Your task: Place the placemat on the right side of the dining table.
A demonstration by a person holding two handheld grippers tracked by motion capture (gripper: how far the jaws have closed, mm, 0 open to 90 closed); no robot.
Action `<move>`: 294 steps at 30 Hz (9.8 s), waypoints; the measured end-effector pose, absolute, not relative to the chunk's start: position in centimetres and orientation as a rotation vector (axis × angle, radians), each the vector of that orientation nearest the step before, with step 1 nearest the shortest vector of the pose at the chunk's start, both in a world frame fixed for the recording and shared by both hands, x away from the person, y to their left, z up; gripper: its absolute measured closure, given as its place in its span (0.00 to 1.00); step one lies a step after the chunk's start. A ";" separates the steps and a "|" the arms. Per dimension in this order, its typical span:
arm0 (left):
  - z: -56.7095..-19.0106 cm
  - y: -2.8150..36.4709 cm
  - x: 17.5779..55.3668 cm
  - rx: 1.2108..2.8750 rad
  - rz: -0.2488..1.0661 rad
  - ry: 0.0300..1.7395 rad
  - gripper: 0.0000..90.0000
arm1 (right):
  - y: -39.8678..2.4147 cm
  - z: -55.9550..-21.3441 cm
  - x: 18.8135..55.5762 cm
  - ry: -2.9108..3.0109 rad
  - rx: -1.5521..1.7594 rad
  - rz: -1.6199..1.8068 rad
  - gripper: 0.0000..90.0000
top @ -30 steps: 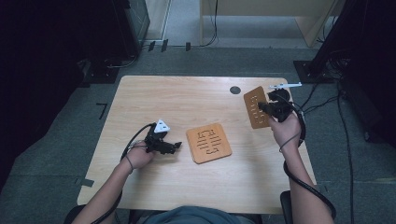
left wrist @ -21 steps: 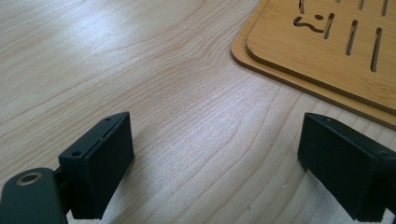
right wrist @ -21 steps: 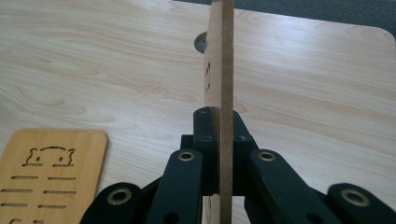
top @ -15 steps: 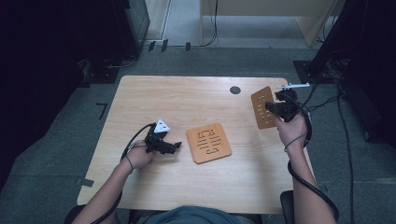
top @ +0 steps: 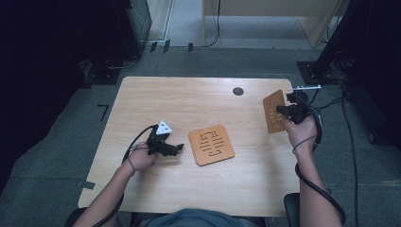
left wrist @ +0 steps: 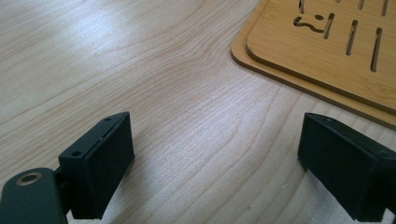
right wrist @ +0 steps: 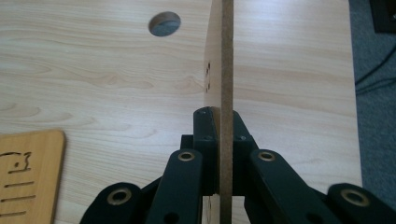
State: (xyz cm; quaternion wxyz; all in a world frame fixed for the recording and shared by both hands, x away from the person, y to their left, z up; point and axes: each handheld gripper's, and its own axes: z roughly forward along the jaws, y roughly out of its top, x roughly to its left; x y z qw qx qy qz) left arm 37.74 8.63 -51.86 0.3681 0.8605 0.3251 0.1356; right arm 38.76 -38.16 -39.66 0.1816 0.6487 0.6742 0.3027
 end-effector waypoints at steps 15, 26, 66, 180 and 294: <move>-51.9 8.6 37.7 2.210 0.349 0.835 0.11 | -38.6 -40.2 39.1 1.880 1.885 0.835 0.97; -51.9 8.5 37.8 2.206 0.351 0.843 0.11 | -38.7 -40.7 40.0 1.852 1.908 0.860 0.97; -51.9 8.5 37.8 2.205 0.351 0.844 0.11 | -41.2 -42.2 40.3 1.820 1.992 0.784 0.78; -51.9 8.4 37.8 2.204 0.357 0.851 0.11 | -42.8 -48.6 42.1 2.016 2.225 0.702 0.51; -51.9 8.4 37.8 2.204 0.355 0.850 0.11 | -22.6 -48.6 40.2 2.592 1.485 0.700 0.24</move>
